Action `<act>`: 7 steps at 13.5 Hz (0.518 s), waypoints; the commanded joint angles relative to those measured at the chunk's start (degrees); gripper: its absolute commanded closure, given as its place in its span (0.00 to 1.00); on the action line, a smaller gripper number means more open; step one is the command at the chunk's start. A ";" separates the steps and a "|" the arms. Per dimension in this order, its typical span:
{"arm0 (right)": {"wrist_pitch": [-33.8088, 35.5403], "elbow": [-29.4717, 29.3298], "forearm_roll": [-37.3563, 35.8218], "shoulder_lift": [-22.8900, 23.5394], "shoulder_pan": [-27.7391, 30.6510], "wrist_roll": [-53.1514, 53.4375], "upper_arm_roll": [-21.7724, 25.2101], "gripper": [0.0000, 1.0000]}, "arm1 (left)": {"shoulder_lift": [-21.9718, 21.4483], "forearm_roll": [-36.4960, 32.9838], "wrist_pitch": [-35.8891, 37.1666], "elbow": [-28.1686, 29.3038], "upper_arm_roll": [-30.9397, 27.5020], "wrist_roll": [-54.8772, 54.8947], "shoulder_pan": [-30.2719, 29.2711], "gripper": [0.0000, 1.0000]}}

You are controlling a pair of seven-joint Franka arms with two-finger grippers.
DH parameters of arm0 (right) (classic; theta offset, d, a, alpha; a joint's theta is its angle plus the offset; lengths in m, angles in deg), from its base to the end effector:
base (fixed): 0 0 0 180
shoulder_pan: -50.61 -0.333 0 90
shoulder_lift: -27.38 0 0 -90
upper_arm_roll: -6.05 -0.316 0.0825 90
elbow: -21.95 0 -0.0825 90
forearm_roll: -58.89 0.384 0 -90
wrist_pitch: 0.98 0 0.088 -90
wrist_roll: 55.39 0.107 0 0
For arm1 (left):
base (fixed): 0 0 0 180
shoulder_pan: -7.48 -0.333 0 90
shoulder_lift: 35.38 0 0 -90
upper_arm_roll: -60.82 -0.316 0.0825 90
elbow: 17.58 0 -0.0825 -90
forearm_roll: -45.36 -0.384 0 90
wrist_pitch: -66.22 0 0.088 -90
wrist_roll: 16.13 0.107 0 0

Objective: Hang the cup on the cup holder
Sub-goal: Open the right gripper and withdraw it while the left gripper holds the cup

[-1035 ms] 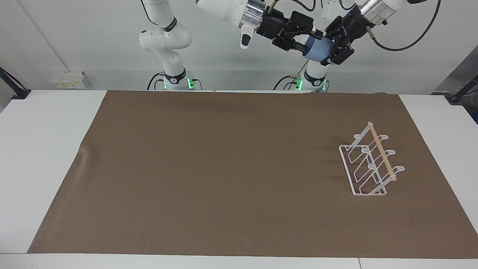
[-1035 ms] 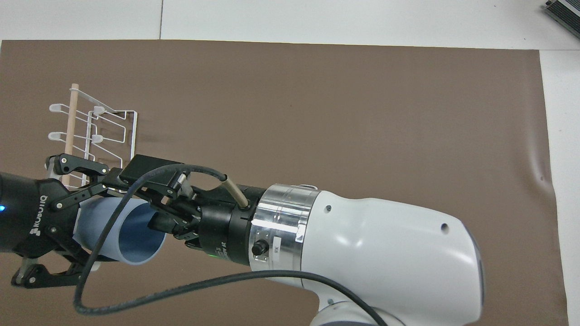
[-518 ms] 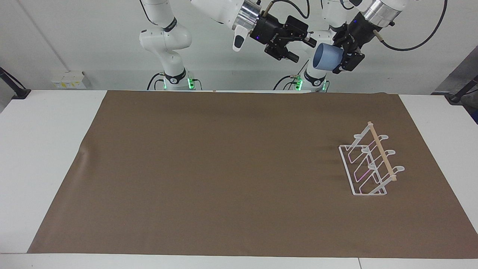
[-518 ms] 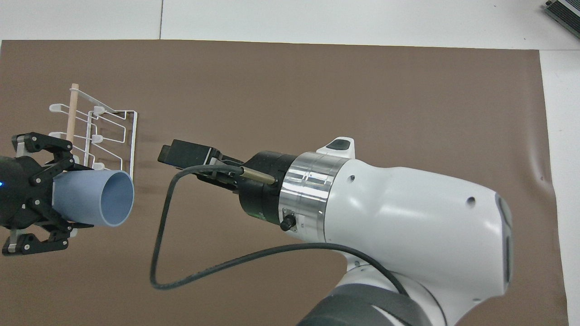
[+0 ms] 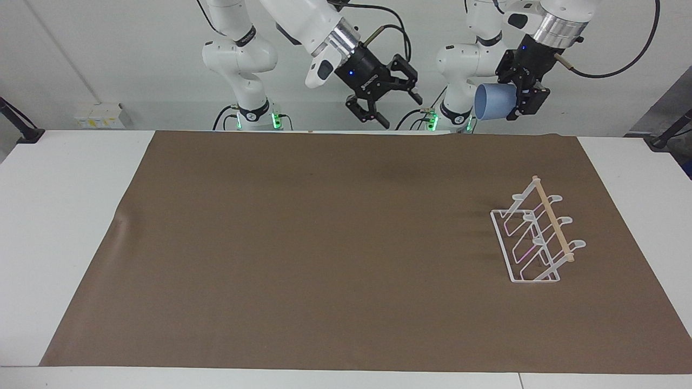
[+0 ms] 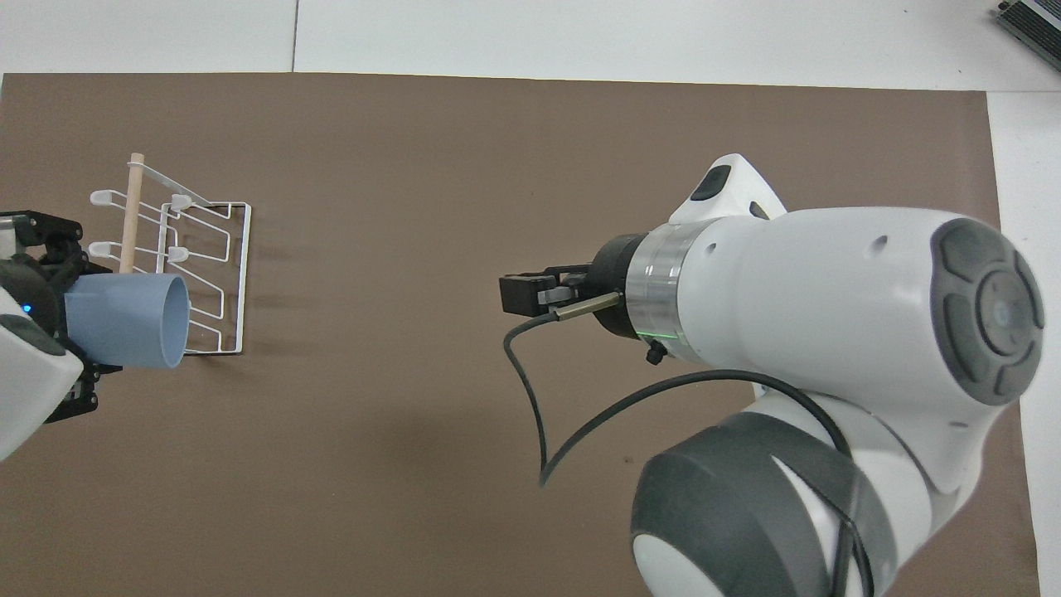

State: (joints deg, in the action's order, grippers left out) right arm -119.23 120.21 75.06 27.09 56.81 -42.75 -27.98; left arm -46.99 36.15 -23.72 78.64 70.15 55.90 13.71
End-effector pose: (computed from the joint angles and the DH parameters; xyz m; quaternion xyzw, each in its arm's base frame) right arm 0.5170 0.2904 0.6095 -0.9721 -0.0857 -0.1175 0.1843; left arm 0.4741 -0.1243 0.6795 -0.7209 0.6848 0.0061 0.1063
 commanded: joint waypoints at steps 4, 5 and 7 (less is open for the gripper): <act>17.94 0.70 -9.47 -3.40 8.02 -1.31 -0.50 0.15 | 3.52 -19.15 -12.09 6.07 -0.46 -1.36 4.23 1.00; 20.14 0.70 -11.05 -3.67 8.81 -1.22 -0.50 0.15 | 4.39 -21.09 -12.45 6.52 -0.46 -1.45 4.15 1.00; 22.79 0.70 -12.38 -3.84 11.18 -1.74 -0.50 0.14 | 7.72 -25.92 -12.02 6.79 -0.46 -5.29 4.24 1.00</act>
State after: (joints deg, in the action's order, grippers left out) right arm -98.50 120.12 64.20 24.50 65.44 -43.22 -27.85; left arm -40.77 14.64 -34.36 83.95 70.32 54.17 17.05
